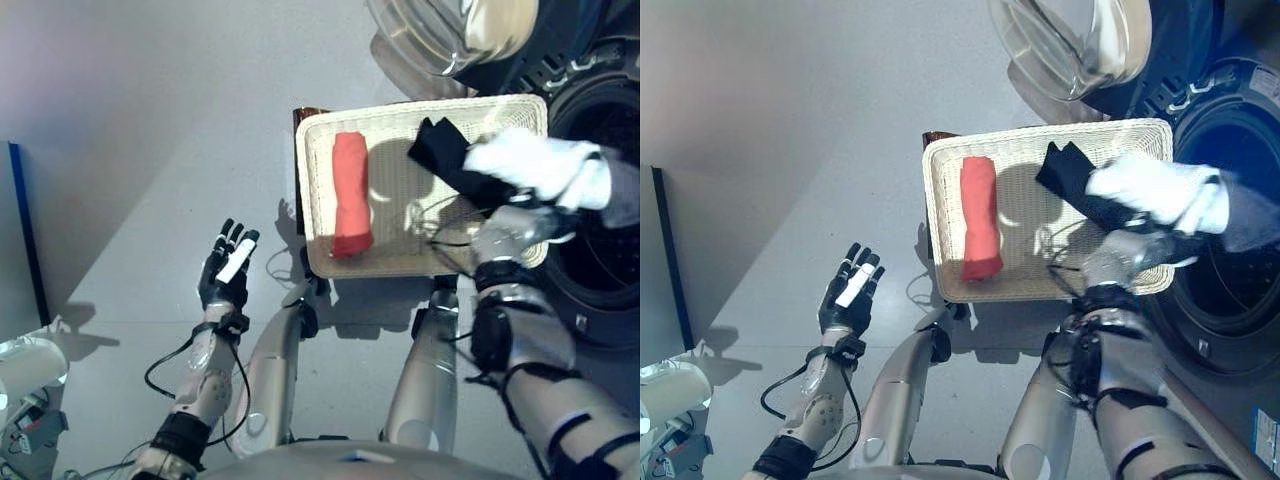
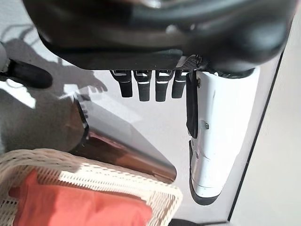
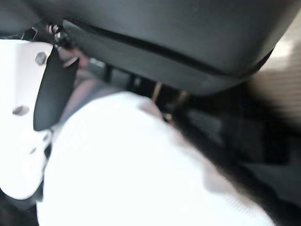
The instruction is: Pick up the clothes and place them into the washing machine
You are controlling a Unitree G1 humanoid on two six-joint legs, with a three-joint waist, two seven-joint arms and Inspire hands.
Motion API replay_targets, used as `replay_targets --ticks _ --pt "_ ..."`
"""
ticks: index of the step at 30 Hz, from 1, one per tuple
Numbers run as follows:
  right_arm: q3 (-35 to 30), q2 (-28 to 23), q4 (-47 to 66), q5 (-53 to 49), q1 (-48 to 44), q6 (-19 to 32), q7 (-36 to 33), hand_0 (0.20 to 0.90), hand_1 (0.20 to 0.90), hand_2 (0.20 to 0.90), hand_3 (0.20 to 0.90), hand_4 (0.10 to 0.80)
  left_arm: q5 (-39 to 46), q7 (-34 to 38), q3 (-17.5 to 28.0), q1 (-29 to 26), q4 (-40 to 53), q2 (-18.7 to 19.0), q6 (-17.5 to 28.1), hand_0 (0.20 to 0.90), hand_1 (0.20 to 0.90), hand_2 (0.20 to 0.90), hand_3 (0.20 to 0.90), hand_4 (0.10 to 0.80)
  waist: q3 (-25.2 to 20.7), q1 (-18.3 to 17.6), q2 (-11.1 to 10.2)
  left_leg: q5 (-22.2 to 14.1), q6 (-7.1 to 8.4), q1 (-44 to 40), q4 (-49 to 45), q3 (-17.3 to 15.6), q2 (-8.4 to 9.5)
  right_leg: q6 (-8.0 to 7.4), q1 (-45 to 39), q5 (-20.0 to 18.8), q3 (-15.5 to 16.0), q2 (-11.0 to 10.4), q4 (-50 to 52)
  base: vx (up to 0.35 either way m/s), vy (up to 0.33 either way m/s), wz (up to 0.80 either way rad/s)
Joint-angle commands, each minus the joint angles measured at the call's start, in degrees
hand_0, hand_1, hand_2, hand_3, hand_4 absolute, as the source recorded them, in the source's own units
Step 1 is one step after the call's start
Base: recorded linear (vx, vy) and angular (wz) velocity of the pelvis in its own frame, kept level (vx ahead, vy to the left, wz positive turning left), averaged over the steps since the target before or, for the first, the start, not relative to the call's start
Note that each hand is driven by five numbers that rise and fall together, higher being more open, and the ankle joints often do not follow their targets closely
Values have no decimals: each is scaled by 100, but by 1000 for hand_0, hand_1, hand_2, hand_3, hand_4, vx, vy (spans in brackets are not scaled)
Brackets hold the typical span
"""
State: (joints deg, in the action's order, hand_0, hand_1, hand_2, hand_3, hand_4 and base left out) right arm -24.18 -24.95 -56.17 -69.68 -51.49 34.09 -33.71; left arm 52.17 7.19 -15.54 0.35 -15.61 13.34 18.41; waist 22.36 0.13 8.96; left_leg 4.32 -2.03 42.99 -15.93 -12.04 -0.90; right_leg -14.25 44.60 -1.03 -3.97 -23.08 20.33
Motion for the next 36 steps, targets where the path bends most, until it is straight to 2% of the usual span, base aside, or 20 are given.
replay_targets --ticks 1,2,4,9,18,23,26,27,28,29,33,36 --pt "137 -1027 -279 -190 -50 464 38 200 200 200 200 300 -161 -181 -8 335 371 401 355 900 900 900 900 800 -727 60 56 -1084 887 -282 -711 418 -452 153 20 -607 -110 -130 -439 0 0 0" --pt "137 -1064 -318 -214 -66 453 61 200 200 200 200 300 -157 -185 -20 326 368 398 355 900 900 900 900 800 -725 72 62 -1082 888 -285 -706 418 -451 154 22 -603 -111 -130 -434 0 0 0" --pt "26 -1653 -820 -407 -108 290 -22 200 200 200 200 300 -110 -244 -55 331 374 484 340 900 900 900 900 800 -765 79 105 -1042 914 -293 -656 429 -460 136 48 -561 -132 -133 -402 0 0 0" --pt "-59 -2200 -1443 -523 -153 29 -110 200 200 200 200 300 -98 -302 -102 394 446 551 323 900 900 900 900 800 -793 130 241 -978 935 -282 -559 398 -445 117 173 -526 -185 -151 -364 -7 13 0" --pt "-281 -2857 -1878 -705 -211 64 -453 200 200 200 200 300 -13 -446 -215 633 663 647 223 900 900 900 900 800 -946 188 551 -982 929 -178 -581 326 -412 104 555 -431 -439 -189 -123 11 29 -2" --pt "-309 -3121 -1870 -687 -151 232 -615 200 200 200 200 300 55 -450 -223 659 700 734 236 900 900 900 900 800 -990 166 578 -975 934 -129 -564 334 -412 105 608 -424 -434 -170 -115 5 2 -2" --pt "-123 -3073 -1813 -517 -115 85 -544 200 200 200 200 300 60 -441 -257 626 694 743 253 900 900 900 900 800 -978 160 535 -972 935 -97 -590 337 -437 119 623 -438 -406 -151 -89 0 0 0" --pt "-34 -3012 -1796 -443 -115 19 -463 433 433 433 433 467 47 -439 -275 612 686 750 261 900 900 900 900 800 -972 164 516 -973 932 -96 -589 337 -439 127 617 -444 -396 -140 -92 0 0 0" --pt "48 -2962 -1769 -389 -120 -10 -390 529 529 529 529 535 41 -430 -270 597 690 756 291 900 900 900 900 800 -962 159 499 -976 930 -94 -595 340 -442 134 625 -455 -394 -128 -95 -20 -16 3" --pt "114 -2905 -1719 -399 -144 -11 -280 900 900 900 900 800 37 -421 -255 582 673 753 310 900 900 900 900 800 -952 149 480 -977 927 -85 -607 338 -446 143 638 -464 -397 -118 -90 0 0 0" --pt "384 -2549 -1324 -340 -245 93 46 900 900 900 900 800 58 -391 -162 548 638 710 356 900 900 900 900 800 -900 127 416 -978 932 -60 -644 328 -465 165 636 -486 -392 -92 -83 -12 -2 2" --pt "527 -2081 -810 -154 -191 243 175 900 900 900 900 800 97 -359 -89 557 621 621 385 900 900 900 900 800 -836 123 381 -984 925 -34 -702 342 -463 184 608 -497 -381 -57 -73 -9 1 1"
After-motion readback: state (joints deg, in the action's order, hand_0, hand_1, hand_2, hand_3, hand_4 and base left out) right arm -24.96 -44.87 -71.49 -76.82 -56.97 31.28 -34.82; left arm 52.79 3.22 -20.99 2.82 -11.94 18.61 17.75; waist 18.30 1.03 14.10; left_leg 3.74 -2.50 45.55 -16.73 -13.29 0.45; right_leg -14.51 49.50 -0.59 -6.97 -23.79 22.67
